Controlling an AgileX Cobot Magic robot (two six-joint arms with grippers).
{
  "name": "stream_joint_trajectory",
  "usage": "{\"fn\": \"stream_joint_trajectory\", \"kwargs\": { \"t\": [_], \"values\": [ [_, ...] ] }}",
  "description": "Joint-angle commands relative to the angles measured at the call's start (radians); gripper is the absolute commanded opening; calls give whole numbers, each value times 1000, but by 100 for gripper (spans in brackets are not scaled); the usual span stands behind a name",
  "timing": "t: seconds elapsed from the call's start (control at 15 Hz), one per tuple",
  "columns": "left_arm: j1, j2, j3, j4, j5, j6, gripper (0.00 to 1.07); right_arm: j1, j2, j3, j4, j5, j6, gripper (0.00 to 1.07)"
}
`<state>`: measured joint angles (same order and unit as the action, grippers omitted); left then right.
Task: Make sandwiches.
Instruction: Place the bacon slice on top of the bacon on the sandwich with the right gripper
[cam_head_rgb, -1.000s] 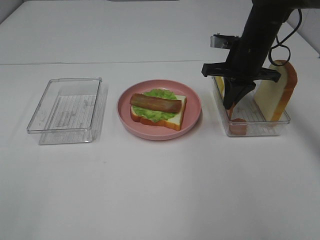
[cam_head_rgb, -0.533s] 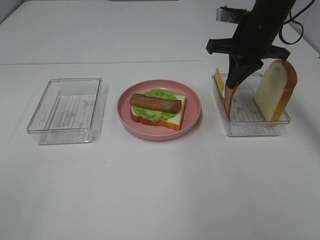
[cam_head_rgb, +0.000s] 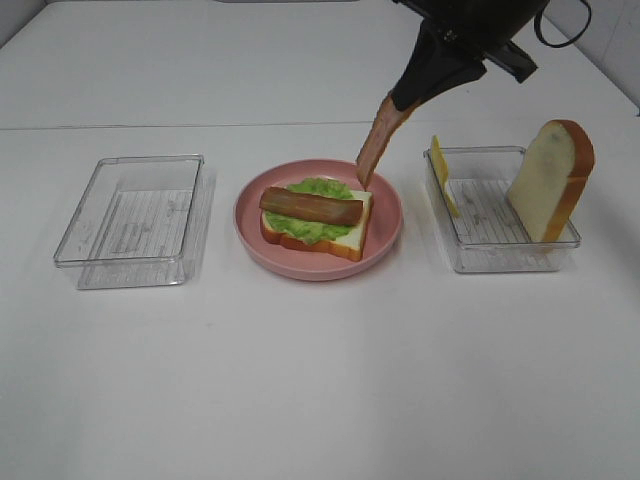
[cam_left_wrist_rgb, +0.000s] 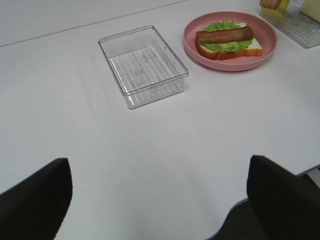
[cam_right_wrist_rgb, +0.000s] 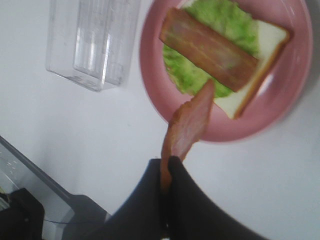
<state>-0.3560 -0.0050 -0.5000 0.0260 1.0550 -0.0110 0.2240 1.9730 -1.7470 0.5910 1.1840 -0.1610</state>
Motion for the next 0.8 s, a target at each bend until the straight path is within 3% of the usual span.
{"fn": "stream_joint_trajectory", "kwargs": {
  "t": [0.07,0.33,0.53,0.6,0.8],
  "values": [
    [0,-22,3,-1,-11,-1,90,20,47,-3,124,-89,-59,0],
    [0,-22,3,-1,-11,-1,90,85,184,-3,394,-227,-187,0],
    [0,-22,3,-1,-11,-1,90,105,262,-3,522,-247,-250,0],
    [0,-22,3,-1,-11,-1,90,105,286,-3,527,-257,-247,0],
    [0,-22,3,-1,-11,-1,90,102,307,-3,340,-286,-129,0]
  ]
}}
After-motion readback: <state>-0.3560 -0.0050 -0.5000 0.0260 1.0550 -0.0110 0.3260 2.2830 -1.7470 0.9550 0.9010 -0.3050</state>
